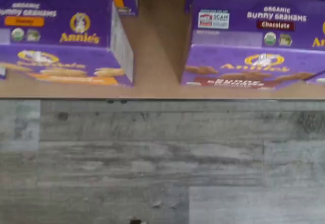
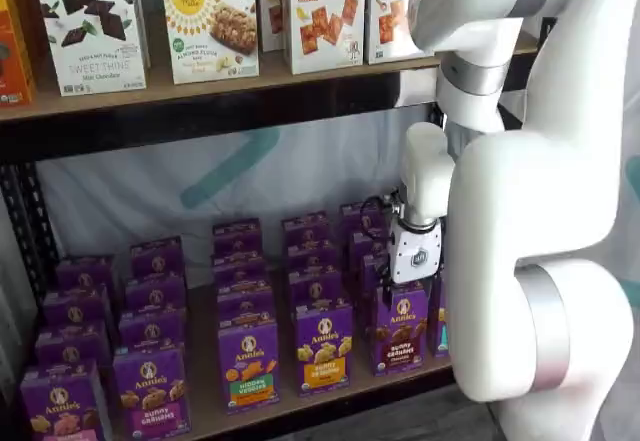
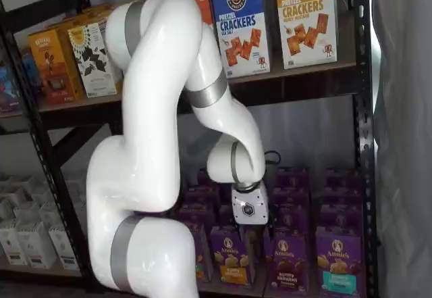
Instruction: Pick up the purple box with a brown patch in the center, on the bottom shelf, the fifth box from the left
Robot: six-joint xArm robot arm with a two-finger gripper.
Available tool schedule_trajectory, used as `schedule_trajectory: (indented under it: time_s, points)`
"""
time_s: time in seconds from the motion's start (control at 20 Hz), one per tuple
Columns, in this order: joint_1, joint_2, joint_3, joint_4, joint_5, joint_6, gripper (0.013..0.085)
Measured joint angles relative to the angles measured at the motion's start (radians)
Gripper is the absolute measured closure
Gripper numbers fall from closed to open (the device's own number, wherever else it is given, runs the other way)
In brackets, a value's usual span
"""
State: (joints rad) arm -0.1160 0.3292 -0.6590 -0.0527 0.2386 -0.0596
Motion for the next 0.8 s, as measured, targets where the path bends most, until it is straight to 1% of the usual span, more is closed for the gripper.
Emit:
schedule_trajectory:
  time_s: [0.15, 0.35, 0.4, 0.5, 0.55, 0.8]
  points:
    - [-0.012, 0.058, -0.059, -0.014, 0.000, 0.002, 0.0130]
    - [-0.019, 0.125, -0.134, 0.014, -0.001, -0.033, 0.0130]
    - [-0.019, 0.141, -0.152, 0.034, -0.001, -0.053, 0.0130]
    - [-0.016, 0.169, -0.188, 0.095, 0.007, -0.109, 0.0130]
    - [-0.016, 0.184, -0.208, 0.107, 0.015, -0.120, 0.0130]
    - [-0.026, 0.262, -0.300, 0.078, 0.028, -0.102, 0.0130]
